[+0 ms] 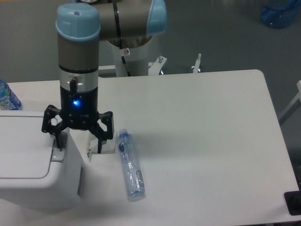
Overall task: Open the trash can
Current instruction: 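Push the lid open with the gripper, exposing the bin contents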
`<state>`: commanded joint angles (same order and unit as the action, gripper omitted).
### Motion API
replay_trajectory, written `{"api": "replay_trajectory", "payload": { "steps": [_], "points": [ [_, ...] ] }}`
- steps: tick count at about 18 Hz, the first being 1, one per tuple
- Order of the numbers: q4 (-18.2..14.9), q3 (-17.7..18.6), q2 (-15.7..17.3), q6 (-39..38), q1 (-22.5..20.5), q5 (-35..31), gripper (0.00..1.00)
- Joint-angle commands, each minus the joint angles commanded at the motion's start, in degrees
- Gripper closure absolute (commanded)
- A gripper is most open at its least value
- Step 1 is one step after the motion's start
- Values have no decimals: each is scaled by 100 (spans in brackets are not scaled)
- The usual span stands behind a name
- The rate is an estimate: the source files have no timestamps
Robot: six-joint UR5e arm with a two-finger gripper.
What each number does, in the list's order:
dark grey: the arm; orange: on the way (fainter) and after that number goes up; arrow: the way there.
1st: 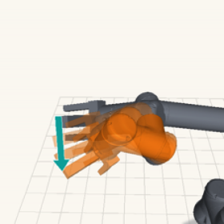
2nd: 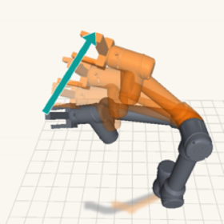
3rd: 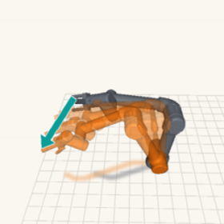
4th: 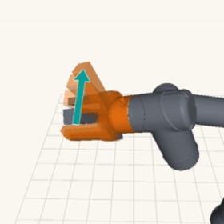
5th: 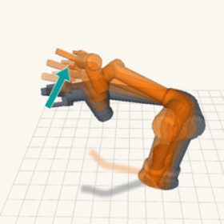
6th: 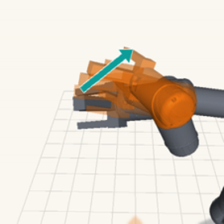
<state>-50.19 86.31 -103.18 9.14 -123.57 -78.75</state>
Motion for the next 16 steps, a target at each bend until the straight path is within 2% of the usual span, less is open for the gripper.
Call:
{"api": "replay_trajectory", "payload": {
  "steps": [4,9,16],
  "points": [
    [0,-17,0,44,-9,0,0],
    [-9,-360,35,79,-88,0,0],
    [-35,-404,61,123,-588,-53,0]
  ]
}}
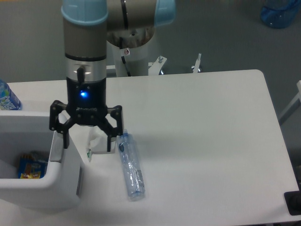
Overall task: Open the trash can
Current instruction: 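Push the lid open with the gripper, exposing the bin contents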
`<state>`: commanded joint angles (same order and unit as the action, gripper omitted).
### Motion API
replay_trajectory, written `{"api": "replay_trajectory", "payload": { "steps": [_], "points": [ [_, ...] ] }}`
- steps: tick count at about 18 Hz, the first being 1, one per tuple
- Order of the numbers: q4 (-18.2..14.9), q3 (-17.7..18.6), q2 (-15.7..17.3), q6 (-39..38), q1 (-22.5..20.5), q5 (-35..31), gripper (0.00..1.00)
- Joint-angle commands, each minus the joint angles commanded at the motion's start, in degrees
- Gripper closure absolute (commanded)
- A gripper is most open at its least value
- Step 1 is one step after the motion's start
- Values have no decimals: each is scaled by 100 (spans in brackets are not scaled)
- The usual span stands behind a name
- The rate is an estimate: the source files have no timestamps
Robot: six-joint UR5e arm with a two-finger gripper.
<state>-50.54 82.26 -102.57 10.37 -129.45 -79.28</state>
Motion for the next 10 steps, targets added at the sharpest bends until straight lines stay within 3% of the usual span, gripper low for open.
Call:
{"api": "replay_trajectory", "payload": {
  "steps": [4,10],
  "points": [
    [-35,26,0,183,-247,-26,0],
    [-316,123,0,1520,-326,-545,0]
  ]
}}
